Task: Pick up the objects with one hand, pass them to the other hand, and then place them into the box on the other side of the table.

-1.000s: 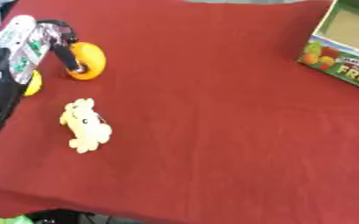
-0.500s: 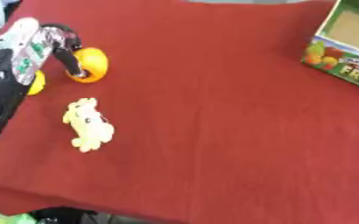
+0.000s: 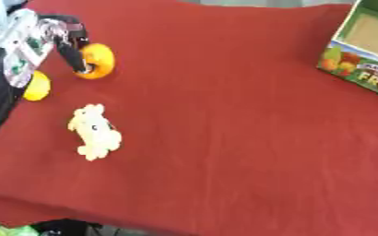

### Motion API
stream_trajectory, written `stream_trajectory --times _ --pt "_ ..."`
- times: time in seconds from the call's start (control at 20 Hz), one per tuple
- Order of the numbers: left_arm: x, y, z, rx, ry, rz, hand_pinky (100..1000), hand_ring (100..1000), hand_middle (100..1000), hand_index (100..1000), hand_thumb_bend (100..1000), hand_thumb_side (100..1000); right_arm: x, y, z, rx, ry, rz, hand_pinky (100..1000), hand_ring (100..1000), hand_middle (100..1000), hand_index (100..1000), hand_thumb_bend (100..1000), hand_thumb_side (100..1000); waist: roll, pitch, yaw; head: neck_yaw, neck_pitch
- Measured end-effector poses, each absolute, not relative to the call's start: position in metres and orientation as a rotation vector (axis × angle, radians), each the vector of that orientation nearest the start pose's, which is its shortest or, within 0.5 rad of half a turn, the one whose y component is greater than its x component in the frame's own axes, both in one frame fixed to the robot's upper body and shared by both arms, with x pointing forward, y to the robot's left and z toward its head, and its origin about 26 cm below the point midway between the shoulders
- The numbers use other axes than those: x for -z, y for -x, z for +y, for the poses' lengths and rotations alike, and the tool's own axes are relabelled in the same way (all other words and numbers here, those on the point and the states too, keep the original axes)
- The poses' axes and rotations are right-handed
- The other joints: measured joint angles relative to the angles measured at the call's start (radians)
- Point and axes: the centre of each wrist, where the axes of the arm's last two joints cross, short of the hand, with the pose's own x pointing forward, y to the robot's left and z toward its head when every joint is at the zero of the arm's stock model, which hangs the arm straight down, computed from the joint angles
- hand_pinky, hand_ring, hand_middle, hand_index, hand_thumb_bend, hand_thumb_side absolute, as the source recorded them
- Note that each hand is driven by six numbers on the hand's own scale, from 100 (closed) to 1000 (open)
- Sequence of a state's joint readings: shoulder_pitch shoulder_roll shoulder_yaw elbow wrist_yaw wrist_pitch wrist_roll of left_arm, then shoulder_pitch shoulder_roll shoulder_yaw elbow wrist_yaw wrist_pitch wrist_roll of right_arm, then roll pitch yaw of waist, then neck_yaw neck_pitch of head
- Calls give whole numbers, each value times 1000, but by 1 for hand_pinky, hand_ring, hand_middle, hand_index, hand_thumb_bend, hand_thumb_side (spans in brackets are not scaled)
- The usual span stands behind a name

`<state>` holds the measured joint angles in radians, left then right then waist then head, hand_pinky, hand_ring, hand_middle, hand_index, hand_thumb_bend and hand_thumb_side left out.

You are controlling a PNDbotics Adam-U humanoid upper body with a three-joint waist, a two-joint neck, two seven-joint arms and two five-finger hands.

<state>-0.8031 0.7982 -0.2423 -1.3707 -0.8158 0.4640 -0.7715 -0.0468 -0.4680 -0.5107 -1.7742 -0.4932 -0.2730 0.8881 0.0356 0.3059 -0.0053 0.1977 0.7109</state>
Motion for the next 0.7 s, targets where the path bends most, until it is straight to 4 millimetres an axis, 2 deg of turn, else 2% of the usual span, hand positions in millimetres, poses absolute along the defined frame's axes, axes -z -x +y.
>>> stream_trajectory --times 0.05,0.1,0.15,0.4,0.7 --pt "-281 -406 327 1170 -1024 -914 718 698 586 440 100 100 -155 -250 -452 -756 -119 -2149 997 1000 795 999 100 524 -1 -3 0 -3 0" --pt "-283 -402 324 1169 -1026 -935 714 698 586 440 100 100 -159 -252 -452 -763 -126 -2159 997 1000 793 999 100 669 -3 -5 0 -7 0" --pt "-286 -399 322 1165 -1032 -956 710 693 578 435 100 100 -162 -253 -451 -770 -134 -2169 996 1000 796 998 100 525 -5 -7 0 -11 0" --pt "-293 -383 306 1149 -1035 -1063 691 679 561 429 100 100 -184 -264 -446 -841 -184 -2217 993 1000 797 994 100 531 -15 -11 0 -37 0" --pt "-302 -362 284 1114 -1023 -1208 674 669 547 434 100 152 -214 -284 -436 -953 -217 -2247 984 1000 818 991 100 471 -22 -21 0 -62 -1"
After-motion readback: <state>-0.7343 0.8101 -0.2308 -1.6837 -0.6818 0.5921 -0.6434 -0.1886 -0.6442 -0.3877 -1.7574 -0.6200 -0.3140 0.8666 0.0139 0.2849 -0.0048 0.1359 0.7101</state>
